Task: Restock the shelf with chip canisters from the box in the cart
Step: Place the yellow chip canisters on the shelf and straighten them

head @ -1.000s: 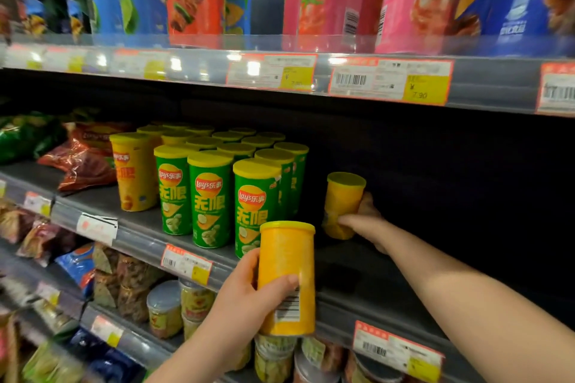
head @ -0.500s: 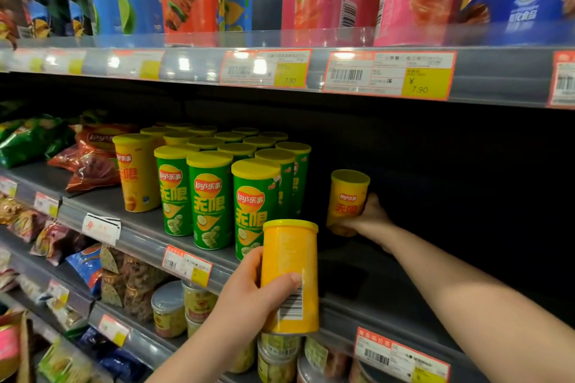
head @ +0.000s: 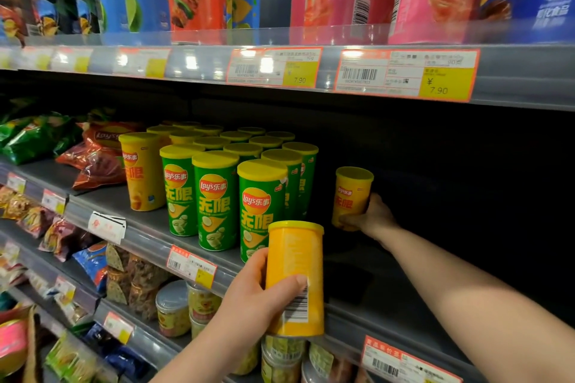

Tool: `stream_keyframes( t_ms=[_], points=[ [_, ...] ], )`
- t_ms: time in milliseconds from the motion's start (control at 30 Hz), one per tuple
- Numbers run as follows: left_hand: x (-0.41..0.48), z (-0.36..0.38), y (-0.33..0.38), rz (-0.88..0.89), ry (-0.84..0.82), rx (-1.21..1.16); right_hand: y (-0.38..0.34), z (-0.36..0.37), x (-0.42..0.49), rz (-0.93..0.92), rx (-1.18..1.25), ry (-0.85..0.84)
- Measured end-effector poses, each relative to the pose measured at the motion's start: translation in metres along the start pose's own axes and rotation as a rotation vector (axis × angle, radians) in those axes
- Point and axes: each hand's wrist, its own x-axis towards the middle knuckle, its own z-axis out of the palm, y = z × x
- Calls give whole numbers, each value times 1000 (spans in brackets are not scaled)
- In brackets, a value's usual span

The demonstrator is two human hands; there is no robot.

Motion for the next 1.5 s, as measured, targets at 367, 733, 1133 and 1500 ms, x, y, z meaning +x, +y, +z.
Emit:
stream_keyframes(
  t_ms=[367, 733, 1133, 1500],
  points=[
    [13, 16, 9, 138, -59, -14, -22, -37, -63, -134, 229, -272],
    [33, 47, 10, 249, -243, 135, -8, -67, -121, -231, 415, -588],
    [53, 28, -35, 737, -50, 1315, 30, -54, -49, 81, 101, 208],
    [54, 29, -39, 822, 21, 1349, 31, -49, -42, 130, 78, 126]
  ],
)
